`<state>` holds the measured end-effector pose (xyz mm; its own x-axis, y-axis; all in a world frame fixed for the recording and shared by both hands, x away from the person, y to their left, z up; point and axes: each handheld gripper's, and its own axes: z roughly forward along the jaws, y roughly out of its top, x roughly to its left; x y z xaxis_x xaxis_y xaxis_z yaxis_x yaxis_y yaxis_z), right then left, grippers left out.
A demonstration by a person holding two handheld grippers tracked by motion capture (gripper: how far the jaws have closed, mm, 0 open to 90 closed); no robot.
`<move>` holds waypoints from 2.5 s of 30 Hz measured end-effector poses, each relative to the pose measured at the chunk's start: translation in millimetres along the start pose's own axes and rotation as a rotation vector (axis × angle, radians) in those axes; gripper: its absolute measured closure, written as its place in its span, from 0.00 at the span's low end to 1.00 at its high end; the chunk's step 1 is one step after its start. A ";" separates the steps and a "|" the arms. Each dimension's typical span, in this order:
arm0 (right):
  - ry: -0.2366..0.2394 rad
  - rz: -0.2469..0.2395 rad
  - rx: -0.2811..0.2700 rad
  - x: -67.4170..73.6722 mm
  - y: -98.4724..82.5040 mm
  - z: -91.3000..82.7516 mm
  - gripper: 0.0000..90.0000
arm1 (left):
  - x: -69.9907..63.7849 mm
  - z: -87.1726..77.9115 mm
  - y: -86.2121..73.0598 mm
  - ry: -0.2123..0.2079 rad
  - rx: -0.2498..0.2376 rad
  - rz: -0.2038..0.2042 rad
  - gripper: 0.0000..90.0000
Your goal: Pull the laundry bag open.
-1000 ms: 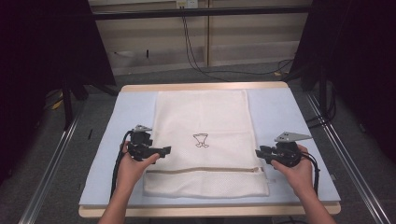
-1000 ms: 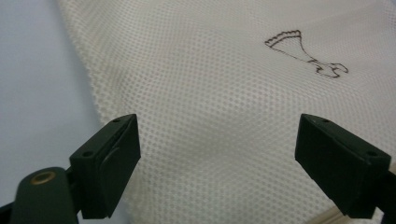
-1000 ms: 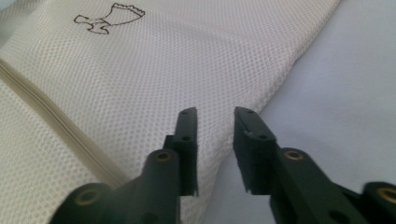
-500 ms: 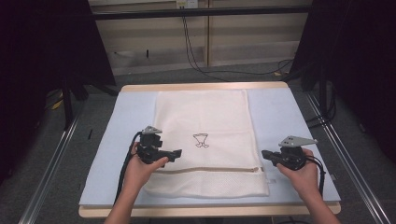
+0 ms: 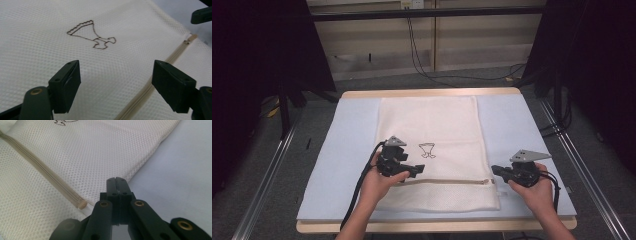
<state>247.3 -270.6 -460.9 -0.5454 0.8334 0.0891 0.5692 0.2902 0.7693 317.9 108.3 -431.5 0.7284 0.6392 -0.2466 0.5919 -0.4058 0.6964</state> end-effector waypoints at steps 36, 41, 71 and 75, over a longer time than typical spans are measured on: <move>0.035 -0.040 0.051 16.4 -7.2 -1.2 1.00 | -66.6 57.1 19.4 -0.236 0.126 -0.117 0.53; 0.068 -0.044 0.045 20.9 -5.9 2.4 1.00 | -73.7 68.2 19.3 -0.267 0.157 -0.109 0.53; 0.032 -0.034 0.103 14.6 -10.4 11.0 1.00 | -91.9 125.9 21.0 -0.330 0.195 -0.304 0.72; 0.030 -0.029 0.103 14.7 -10.7 11.6 1.00 | -91.7 128.7 21.2 -0.320 0.200 -0.329 0.79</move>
<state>240.3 -256.0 -475.2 -0.5796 0.8101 0.0879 0.6126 0.3621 0.7026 308.0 -43.0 -480.8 0.5429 0.5347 -0.6476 0.8398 -0.3535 0.4121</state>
